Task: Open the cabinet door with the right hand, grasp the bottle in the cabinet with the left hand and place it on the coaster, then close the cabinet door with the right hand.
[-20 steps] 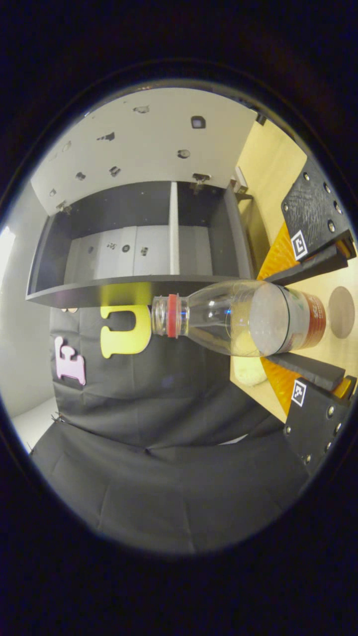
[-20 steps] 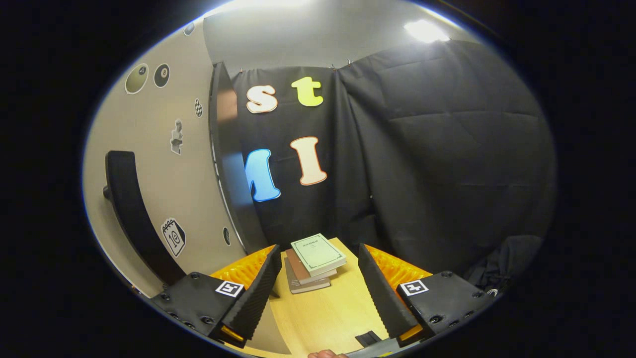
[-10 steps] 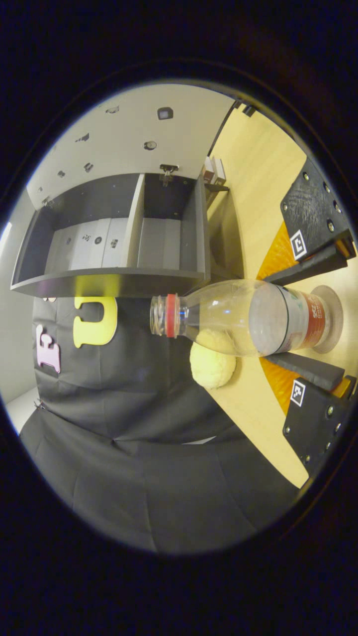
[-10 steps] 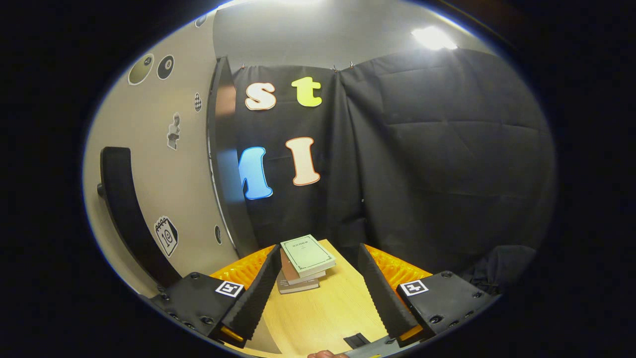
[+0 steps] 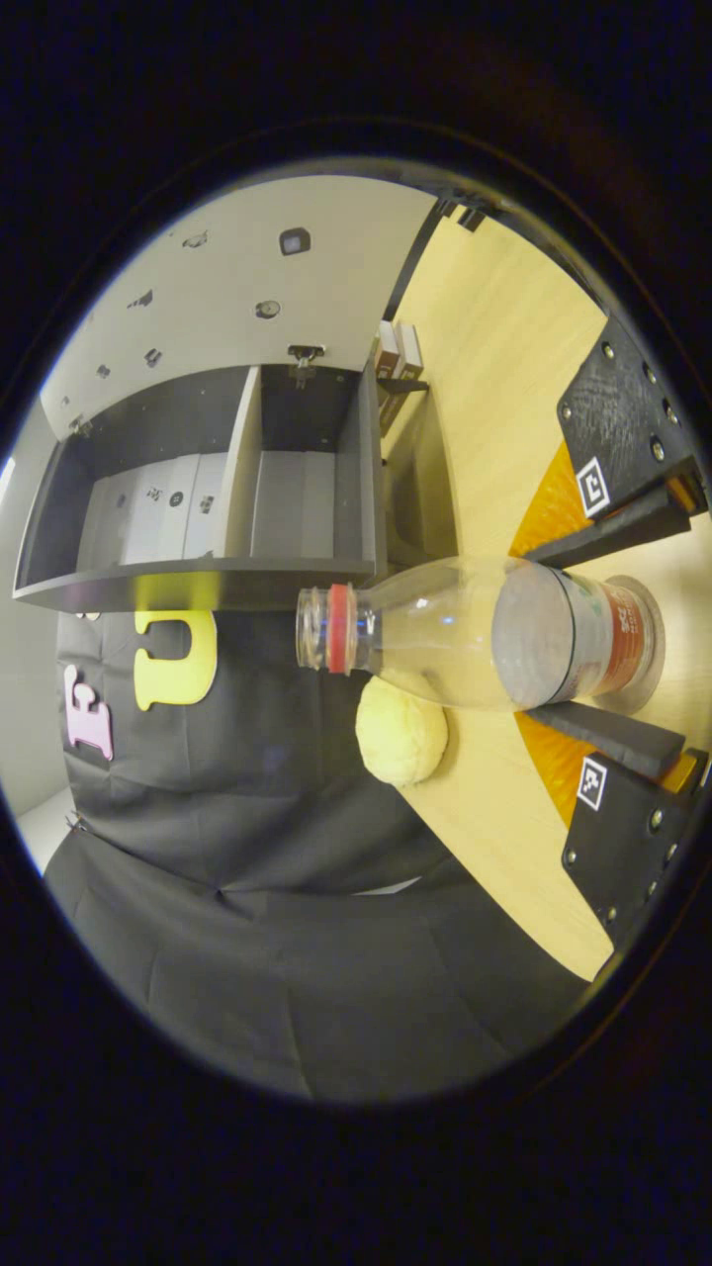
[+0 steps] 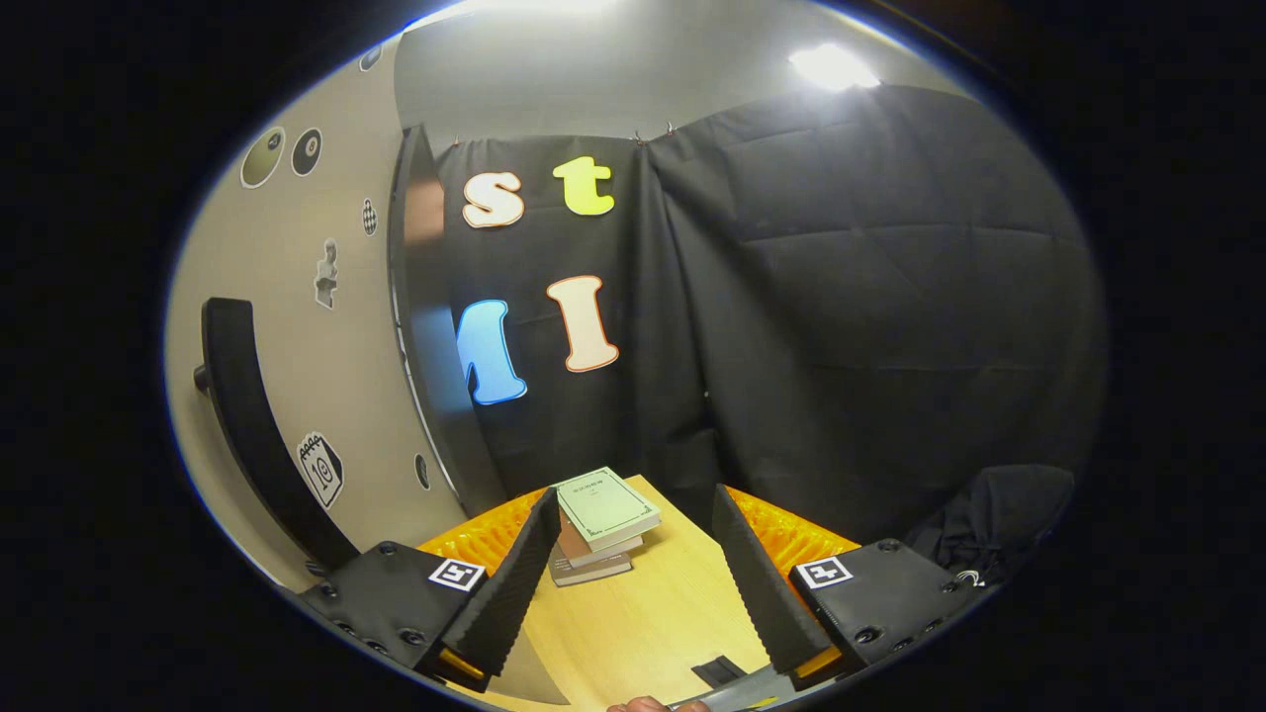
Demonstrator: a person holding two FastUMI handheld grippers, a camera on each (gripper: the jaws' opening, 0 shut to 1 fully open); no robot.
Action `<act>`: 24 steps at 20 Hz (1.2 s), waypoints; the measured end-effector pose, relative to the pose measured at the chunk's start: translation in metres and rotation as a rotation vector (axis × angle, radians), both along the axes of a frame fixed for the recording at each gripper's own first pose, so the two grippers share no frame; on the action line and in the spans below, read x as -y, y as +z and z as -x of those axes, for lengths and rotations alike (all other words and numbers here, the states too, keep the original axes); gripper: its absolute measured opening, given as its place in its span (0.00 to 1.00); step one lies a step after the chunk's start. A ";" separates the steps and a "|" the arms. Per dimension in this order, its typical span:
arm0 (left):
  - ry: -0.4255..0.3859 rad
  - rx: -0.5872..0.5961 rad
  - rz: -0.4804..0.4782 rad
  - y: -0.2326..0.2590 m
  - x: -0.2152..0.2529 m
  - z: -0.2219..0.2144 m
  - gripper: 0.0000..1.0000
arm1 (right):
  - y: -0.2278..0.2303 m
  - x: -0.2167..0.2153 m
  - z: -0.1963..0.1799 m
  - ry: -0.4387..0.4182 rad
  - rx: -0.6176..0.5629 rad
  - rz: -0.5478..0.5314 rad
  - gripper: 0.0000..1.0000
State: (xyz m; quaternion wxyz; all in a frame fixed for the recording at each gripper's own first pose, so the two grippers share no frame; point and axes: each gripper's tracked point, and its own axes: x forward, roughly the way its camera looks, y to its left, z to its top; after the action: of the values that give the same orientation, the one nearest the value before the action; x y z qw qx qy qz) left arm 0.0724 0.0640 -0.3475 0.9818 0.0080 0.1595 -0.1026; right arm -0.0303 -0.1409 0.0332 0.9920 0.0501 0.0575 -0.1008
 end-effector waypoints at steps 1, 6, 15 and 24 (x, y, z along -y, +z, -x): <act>0.009 -0.003 -0.002 -0.001 -0.001 0.000 0.70 | -0.002 -0.001 -0.001 0.002 -0.003 -0.003 0.98; 0.063 -0.025 -0.024 0.000 -0.009 0.006 0.75 | -0.006 -0.005 -0.003 0.009 -0.012 0.003 0.98; 0.040 0.028 -0.056 0.046 -0.002 0.014 0.89 | -0.031 -0.020 -0.011 0.041 -0.029 -0.028 0.98; 0.019 0.178 -0.061 0.151 -0.003 0.004 0.89 | -0.040 -0.014 -0.002 0.030 -0.046 -0.033 0.98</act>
State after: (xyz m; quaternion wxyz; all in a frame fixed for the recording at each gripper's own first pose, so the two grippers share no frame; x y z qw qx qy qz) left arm 0.0686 0.0675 -0.1966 0.9923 0.0452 0.0748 -0.0872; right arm -0.0284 -0.1269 -0.0065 0.9908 0.0630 0.0829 -0.0860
